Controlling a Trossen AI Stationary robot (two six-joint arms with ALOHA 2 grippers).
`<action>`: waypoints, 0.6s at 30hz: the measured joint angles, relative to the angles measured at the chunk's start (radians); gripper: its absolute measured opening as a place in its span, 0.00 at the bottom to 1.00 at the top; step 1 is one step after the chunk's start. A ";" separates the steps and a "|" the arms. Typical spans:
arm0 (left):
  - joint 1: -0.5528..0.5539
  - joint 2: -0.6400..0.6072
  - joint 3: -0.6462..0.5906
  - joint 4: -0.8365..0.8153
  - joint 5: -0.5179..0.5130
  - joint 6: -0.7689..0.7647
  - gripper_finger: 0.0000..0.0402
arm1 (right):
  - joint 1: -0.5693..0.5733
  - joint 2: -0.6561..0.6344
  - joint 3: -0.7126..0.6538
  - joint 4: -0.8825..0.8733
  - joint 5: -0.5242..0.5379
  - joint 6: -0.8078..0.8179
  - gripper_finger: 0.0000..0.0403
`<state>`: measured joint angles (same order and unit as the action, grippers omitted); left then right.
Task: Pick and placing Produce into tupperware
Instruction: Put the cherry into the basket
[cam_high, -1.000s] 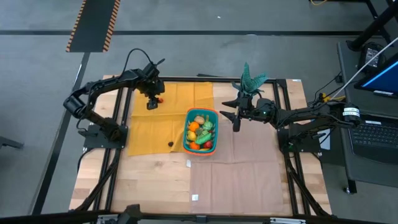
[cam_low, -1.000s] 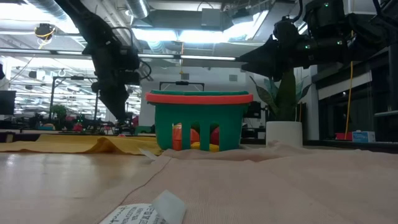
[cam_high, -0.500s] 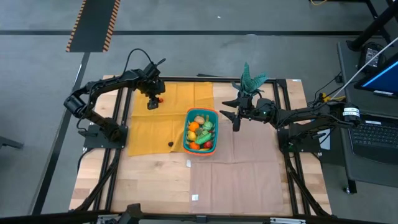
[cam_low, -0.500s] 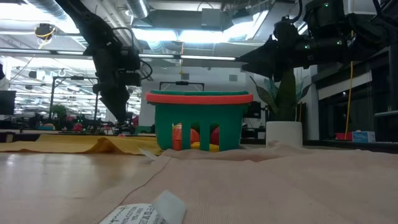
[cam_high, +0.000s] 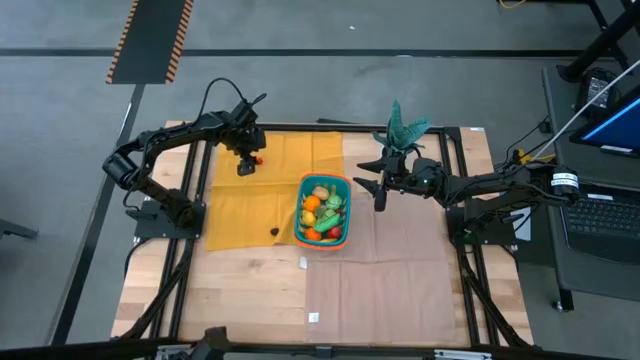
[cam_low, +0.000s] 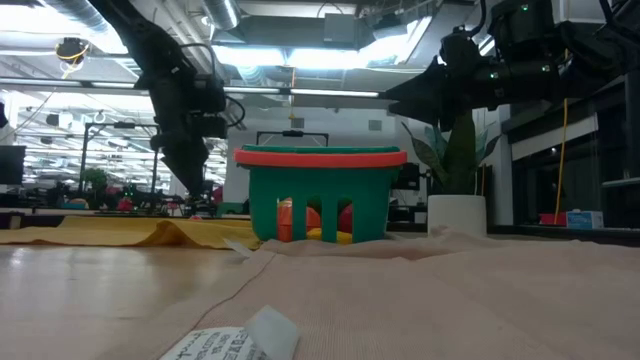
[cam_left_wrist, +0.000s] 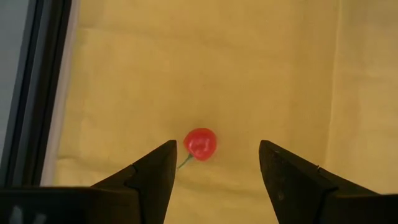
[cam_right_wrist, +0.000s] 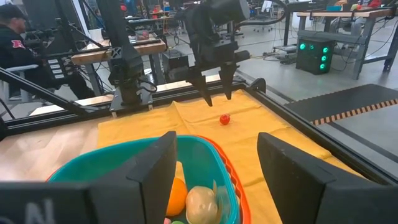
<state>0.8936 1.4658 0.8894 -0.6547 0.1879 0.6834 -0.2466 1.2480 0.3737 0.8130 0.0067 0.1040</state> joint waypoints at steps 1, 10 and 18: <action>0.000 0.000 0.000 0.004 0.000 0.000 0.55 | 0.000 0.000 0.000 0.000 0.000 0.000 0.56; 0.000 0.009 0.000 0.043 0.000 0.026 0.55 | 0.000 0.000 0.000 -0.001 0.000 -0.004 0.56; 0.000 0.105 -0.002 0.044 0.000 0.026 0.55 | 0.000 0.000 0.000 -0.001 0.000 0.001 0.56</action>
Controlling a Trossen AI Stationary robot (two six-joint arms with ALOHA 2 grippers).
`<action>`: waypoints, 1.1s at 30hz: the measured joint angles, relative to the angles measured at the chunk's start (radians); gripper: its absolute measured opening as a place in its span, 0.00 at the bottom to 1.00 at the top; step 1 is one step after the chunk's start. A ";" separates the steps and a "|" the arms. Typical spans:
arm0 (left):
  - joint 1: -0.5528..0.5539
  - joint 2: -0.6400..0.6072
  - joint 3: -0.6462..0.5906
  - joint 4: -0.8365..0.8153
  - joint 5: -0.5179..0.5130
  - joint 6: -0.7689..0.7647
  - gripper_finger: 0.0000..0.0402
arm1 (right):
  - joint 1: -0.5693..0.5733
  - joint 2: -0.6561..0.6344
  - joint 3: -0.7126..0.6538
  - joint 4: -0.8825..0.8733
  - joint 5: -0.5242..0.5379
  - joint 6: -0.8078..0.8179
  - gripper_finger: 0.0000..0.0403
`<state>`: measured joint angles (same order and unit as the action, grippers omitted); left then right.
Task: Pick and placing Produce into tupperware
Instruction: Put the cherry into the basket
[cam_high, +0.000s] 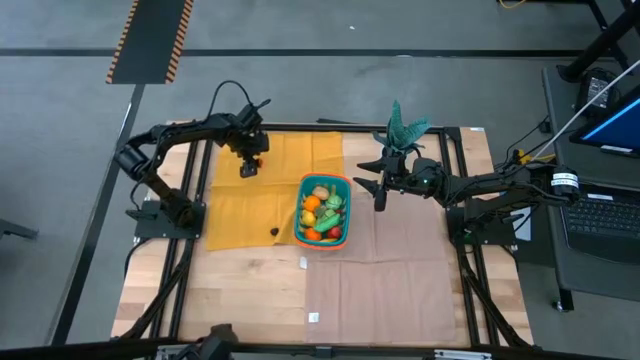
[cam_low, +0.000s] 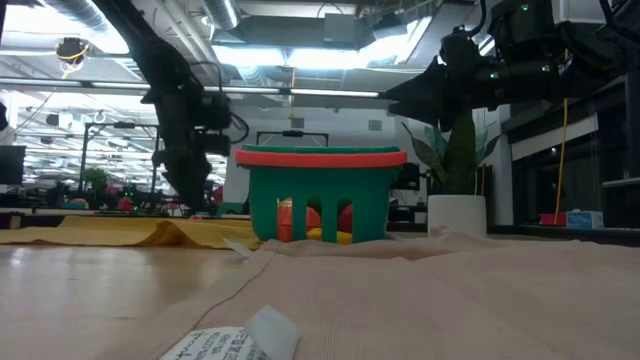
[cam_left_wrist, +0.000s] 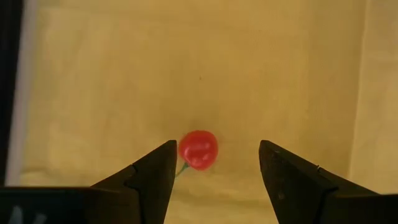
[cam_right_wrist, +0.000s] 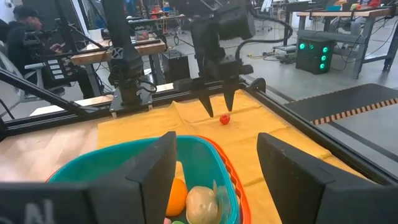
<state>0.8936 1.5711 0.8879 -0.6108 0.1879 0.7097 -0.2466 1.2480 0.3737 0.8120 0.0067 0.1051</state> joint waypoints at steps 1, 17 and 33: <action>0.000 0.007 0.000 0.000 0.000 0.000 0.55 | 0.000 0.000 0.000 0.000 0.000 0.003 0.56; 0.000 0.061 0.000 0.038 -0.053 0.007 0.55 | 0.000 0.000 0.000 -0.003 0.000 0.021 0.56; 0.000 0.061 0.000 0.048 -0.053 0.001 0.55 | 0.000 0.000 0.000 -0.002 0.000 0.021 0.56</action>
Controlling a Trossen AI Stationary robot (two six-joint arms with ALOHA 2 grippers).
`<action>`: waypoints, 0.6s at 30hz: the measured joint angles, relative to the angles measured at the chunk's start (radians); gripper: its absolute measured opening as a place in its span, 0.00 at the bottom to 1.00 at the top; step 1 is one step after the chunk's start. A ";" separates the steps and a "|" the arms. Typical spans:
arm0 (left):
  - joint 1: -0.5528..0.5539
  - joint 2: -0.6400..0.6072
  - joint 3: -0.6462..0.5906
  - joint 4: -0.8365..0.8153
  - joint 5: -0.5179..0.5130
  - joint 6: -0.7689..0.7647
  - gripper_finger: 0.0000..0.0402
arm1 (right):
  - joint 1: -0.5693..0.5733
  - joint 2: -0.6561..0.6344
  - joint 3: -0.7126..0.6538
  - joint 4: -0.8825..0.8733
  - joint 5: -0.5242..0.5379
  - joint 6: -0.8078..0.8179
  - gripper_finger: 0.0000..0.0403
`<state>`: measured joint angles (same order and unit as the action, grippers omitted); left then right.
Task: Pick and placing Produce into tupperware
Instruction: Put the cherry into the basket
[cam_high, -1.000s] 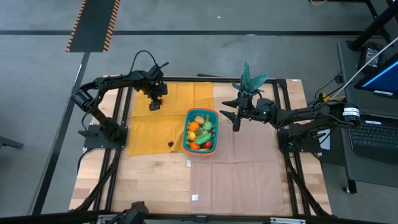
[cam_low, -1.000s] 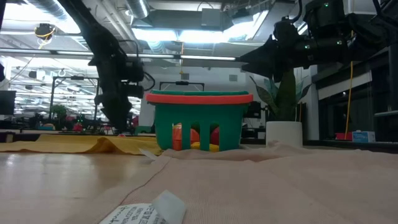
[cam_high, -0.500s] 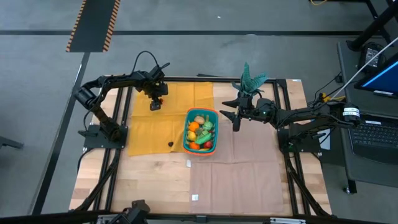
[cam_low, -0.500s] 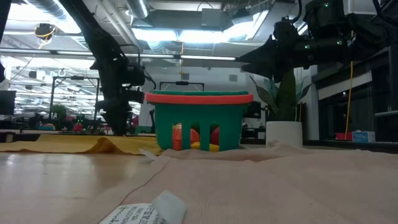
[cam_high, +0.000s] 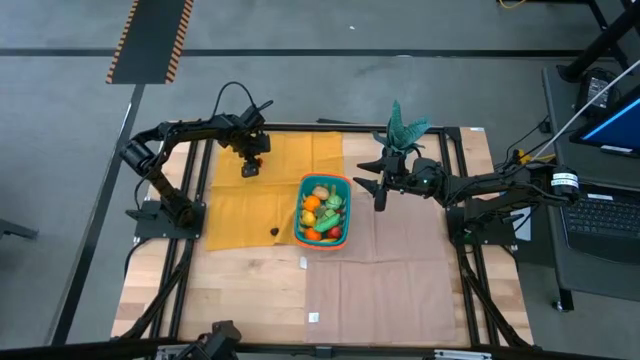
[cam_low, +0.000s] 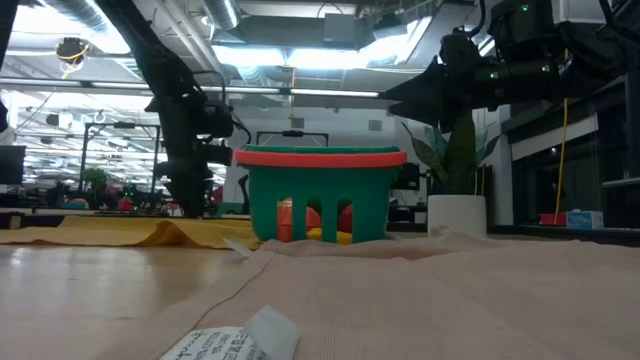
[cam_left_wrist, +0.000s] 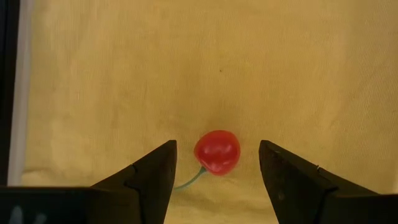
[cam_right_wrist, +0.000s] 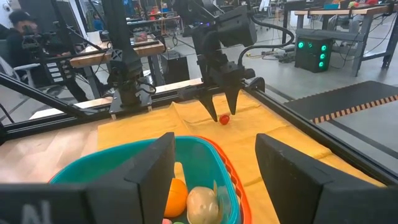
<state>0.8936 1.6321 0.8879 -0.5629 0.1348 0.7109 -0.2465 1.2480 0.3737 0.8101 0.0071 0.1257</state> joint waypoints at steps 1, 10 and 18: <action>0.000 0.000 0.000 0.000 0.000 0.000 0.55 | 0.000 0.000 0.000 0.000 0.000 0.000 0.56; 0.000 0.000 0.000 0.000 0.000 -0.002 0.54 | 0.000 0.000 0.000 0.000 0.000 0.000 0.56; 0.001 0.000 0.000 0.002 0.000 -0.002 0.51 | 0.000 0.000 0.000 0.000 0.000 0.000 0.56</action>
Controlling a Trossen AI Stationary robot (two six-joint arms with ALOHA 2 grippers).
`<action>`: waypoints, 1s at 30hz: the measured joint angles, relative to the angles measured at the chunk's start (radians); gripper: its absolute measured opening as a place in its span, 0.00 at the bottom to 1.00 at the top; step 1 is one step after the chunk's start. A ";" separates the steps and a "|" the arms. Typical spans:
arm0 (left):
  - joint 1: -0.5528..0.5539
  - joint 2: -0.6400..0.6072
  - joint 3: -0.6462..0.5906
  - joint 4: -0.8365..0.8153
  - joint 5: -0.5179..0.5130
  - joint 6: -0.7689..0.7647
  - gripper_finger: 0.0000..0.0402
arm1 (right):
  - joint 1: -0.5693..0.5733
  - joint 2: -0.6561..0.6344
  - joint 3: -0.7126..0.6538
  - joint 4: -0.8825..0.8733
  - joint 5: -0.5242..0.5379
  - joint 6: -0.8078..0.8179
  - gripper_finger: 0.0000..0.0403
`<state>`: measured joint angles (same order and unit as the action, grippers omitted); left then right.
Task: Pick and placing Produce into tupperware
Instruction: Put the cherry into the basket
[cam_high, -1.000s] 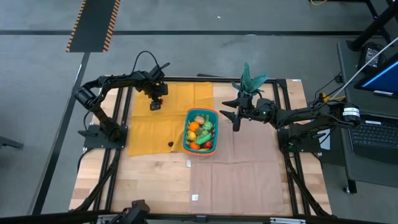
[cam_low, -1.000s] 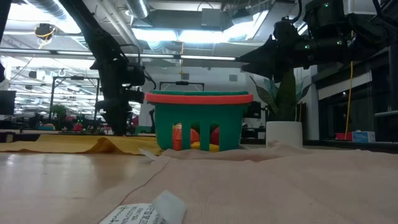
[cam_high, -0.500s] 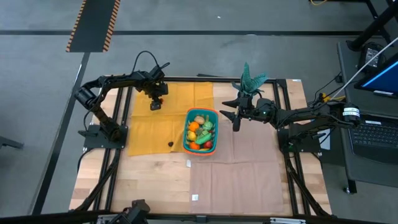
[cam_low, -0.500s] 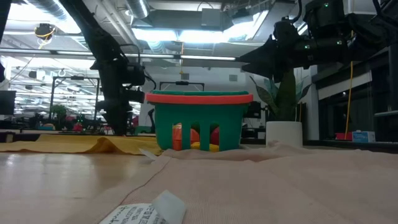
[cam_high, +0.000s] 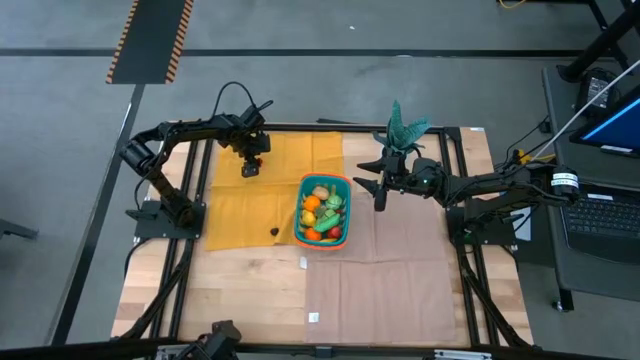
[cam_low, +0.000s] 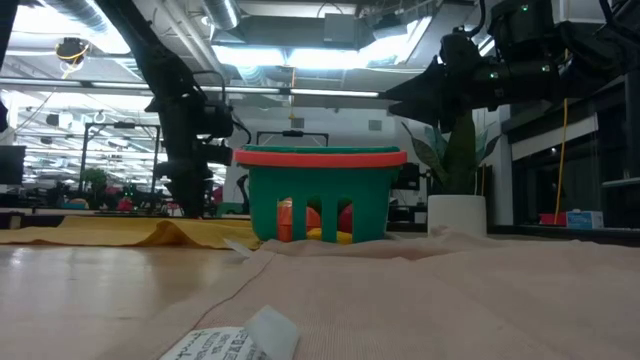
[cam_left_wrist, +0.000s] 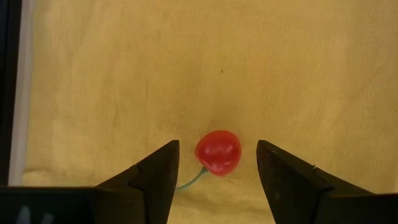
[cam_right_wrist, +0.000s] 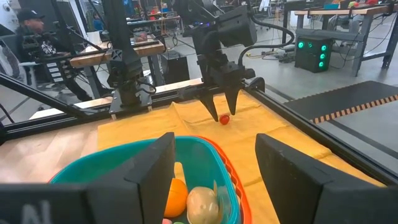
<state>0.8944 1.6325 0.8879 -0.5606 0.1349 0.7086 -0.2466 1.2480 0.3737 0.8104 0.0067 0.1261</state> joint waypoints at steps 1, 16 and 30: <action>0.000 0.000 0.000 0.000 0.000 0.000 0.51 | 0.000 0.000 0.000 0.000 0.000 0.000 0.56; -0.001 0.001 -0.056 0.034 -0.046 -0.020 0.51 | 0.000 0.000 0.000 0.000 0.000 0.022 0.56; -0.001 0.001 -0.056 0.048 -0.045 -0.026 0.51 | 0.000 0.000 0.000 0.000 0.000 0.000 0.56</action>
<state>0.8936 1.6336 0.8318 -0.5129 0.0898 0.6823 -0.2464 1.2480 0.3737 0.8102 0.0067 0.1259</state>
